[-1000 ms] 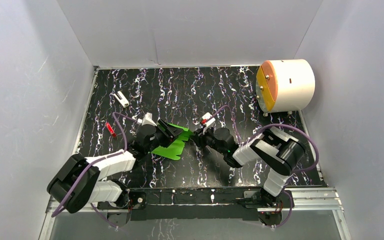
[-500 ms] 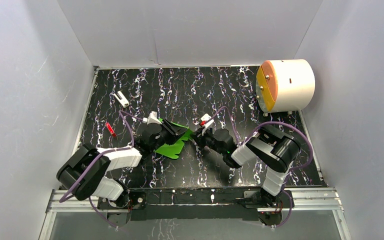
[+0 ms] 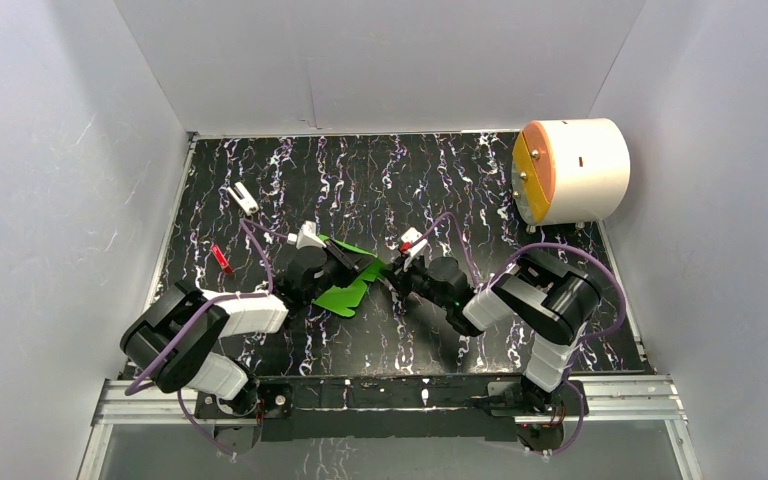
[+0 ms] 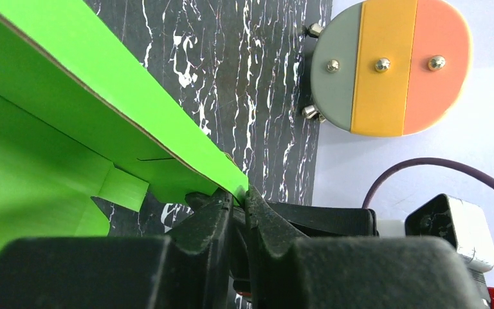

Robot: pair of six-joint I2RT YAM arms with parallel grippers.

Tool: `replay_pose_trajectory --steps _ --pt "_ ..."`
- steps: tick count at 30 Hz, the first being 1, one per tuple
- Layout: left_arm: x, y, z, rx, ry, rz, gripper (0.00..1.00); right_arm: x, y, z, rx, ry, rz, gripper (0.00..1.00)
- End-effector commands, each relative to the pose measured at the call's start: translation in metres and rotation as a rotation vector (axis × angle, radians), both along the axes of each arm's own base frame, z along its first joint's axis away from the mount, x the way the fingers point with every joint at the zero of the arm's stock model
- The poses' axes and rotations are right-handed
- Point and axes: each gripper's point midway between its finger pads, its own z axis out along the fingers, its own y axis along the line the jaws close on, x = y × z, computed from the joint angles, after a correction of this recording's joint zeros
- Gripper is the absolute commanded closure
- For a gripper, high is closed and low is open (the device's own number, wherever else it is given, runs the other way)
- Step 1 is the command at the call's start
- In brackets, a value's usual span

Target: Fold the paper box

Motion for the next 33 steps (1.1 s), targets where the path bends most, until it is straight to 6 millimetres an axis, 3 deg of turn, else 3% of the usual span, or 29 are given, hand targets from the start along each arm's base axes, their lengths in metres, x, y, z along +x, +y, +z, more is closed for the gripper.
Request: replay_pose_trajectory --steps 1,7,15,22,33 --pt "0.01 0.006 0.014 0.047 -0.09 0.034 0.92 0.001 0.006 0.02 0.044 -0.06 0.027 1.0" --pt "0.007 0.015 -0.001 0.127 -0.091 0.028 1.0 0.0 0.006 0.019 0.034 -0.063 0.03 1.0" --pt "0.008 0.032 -0.017 0.38 -0.199 -0.027 0.99 -0.002 0.008 0.023 0.03 -0.067 0.051 1.0" --pt "0.015 0.04 -0.018 0.585 -0.34 -0.091 0.97 -0.007 0.015 0.021 0.022 -0.064 0.102 1.0" --pt "0.018 0.058 -0.034 0.775 -0.407 -0.076 0.94 -0.014 0.025 0.02 0.001 -0.076 0.142 1.0"
